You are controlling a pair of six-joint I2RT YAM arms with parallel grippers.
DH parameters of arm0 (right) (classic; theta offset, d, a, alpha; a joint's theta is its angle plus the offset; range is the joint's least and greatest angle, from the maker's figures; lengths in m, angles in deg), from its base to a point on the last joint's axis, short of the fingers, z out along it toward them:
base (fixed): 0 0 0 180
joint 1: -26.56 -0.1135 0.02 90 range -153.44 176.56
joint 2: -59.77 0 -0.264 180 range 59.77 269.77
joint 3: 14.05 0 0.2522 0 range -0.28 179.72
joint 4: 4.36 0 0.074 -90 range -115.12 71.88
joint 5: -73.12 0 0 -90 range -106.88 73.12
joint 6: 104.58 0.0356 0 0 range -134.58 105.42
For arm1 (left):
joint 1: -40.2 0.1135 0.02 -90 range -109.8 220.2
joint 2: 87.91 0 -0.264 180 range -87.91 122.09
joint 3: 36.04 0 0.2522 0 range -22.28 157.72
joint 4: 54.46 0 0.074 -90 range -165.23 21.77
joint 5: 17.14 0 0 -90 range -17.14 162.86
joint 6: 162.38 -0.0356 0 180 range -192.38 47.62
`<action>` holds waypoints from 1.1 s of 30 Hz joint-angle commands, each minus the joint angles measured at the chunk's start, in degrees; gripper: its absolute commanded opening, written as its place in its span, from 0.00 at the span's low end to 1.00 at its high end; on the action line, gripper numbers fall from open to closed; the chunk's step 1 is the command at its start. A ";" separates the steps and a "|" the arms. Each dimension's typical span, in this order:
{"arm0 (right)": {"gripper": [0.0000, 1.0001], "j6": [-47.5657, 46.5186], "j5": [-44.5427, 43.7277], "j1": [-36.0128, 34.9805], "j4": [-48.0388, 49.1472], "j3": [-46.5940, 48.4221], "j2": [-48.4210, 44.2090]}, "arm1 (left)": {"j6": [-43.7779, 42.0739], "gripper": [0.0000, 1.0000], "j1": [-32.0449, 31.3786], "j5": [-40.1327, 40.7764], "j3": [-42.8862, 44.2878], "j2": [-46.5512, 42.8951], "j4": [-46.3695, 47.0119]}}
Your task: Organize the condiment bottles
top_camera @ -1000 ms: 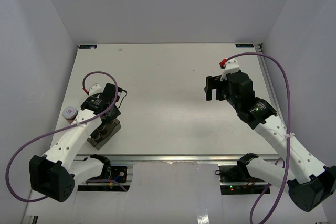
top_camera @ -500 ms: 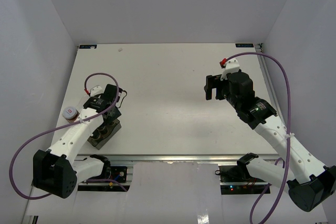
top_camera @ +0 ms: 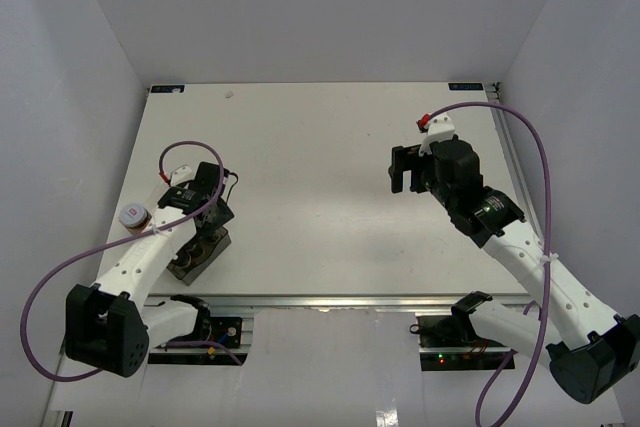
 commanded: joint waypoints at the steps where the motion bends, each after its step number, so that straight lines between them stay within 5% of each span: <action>1: 0.93 -0.64 -0.46 -0.03 2.69 -0.07 -0.48 | -0.91 0.84 0.55 -0.61 0.40 -0.82 1.27; 22: 0.94 -0.19 1.38 -0.03 0.14 2.57 1.54 | -14.03 0.98 0.55 -4.51 21.34 0.49 -3.22; 29: 0.90 5.88 6.24 -0.03 -2.68 6.00 4.45 | -23.15 0.98 -0.19 -32.59 25.00 1.90 13.89; 33: 0.90 7.71 6.88 -0.03 -5.09 7.74 4.28 | -23.21 0.98 -6.25 -39.12 25.00 2.63 24.09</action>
